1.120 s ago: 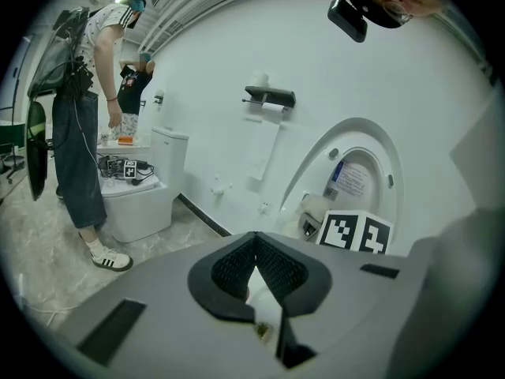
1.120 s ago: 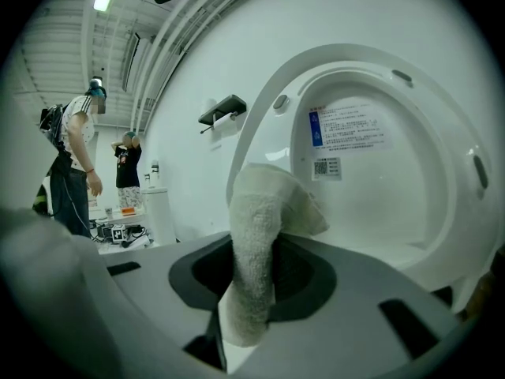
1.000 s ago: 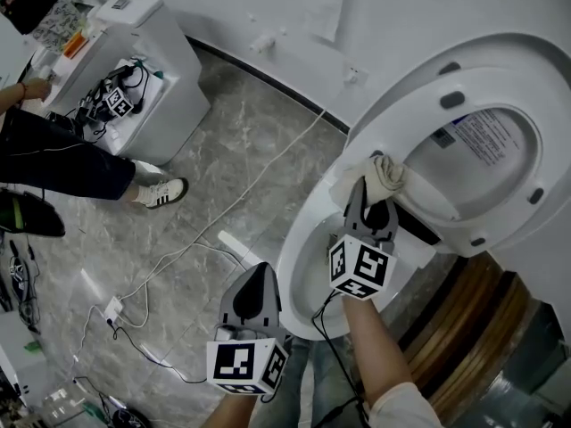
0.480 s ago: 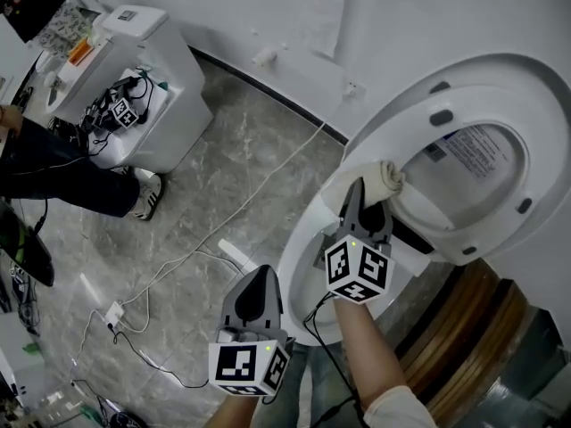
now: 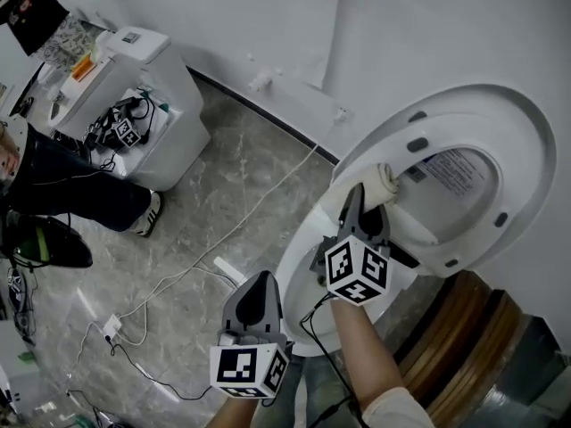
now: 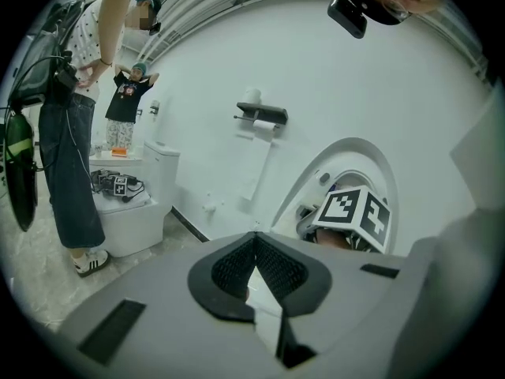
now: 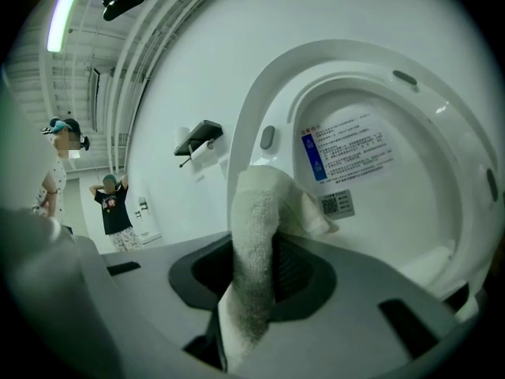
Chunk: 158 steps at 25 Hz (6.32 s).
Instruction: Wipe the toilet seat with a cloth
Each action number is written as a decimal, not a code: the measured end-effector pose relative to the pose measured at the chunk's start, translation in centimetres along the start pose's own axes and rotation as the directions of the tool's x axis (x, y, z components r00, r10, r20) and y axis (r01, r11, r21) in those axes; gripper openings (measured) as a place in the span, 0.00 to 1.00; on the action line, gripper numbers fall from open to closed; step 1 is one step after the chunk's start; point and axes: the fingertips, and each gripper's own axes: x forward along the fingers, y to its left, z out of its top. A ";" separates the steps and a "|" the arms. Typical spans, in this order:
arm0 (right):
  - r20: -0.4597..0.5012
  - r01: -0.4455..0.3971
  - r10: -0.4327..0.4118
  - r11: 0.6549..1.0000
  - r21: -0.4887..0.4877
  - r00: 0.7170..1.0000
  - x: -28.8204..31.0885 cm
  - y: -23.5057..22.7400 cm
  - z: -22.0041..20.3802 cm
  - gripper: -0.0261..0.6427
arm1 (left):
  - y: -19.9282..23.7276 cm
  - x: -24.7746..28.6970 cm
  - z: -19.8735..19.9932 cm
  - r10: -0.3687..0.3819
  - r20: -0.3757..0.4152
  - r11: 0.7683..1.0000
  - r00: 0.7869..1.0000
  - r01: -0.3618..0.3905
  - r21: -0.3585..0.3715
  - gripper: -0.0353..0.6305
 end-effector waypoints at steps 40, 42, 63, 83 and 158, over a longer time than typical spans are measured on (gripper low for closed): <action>0.123 -0.019 0.021 1.000 -0.018 0.992 0.2 0.4 14.1 0.19 | -6.3 1.0 6.9 -0.077 0.084 0.997 0.994 0.078 -0.012 0.07; 0.108 -0.005 0.007 1.000 -0.015 0.994 0.8 -0.2 14.8 0.19 | -6.6 1.0 7.2 -0.081 0.086 0.997 0.993 0.083 -0.013 0.07; 0.143 0.038 -0.037 0.999 -0.003 0.989 -0.5 -3.5 20.2 0.19 | -11.2 2.0 8.2 -0.147 0.082 0.989 0.986 0.147 0.014 0.07; 0.178 0.115 -0.120 0.993 0.038 0.977 -5.2 -13.1 22.9 0.19 | -20.0 2.9 6.4 -0.265 0.041 0.963 0.963 0.262 0.066 0.07; 0.078 -0.082 0.071 0.986 0.148 0.994 -22.9 -14.7 25.3 0.19 | -31.8 16.0 11.1 -0.483 -0.513 0.453 0.710 0.704 0.547 0.61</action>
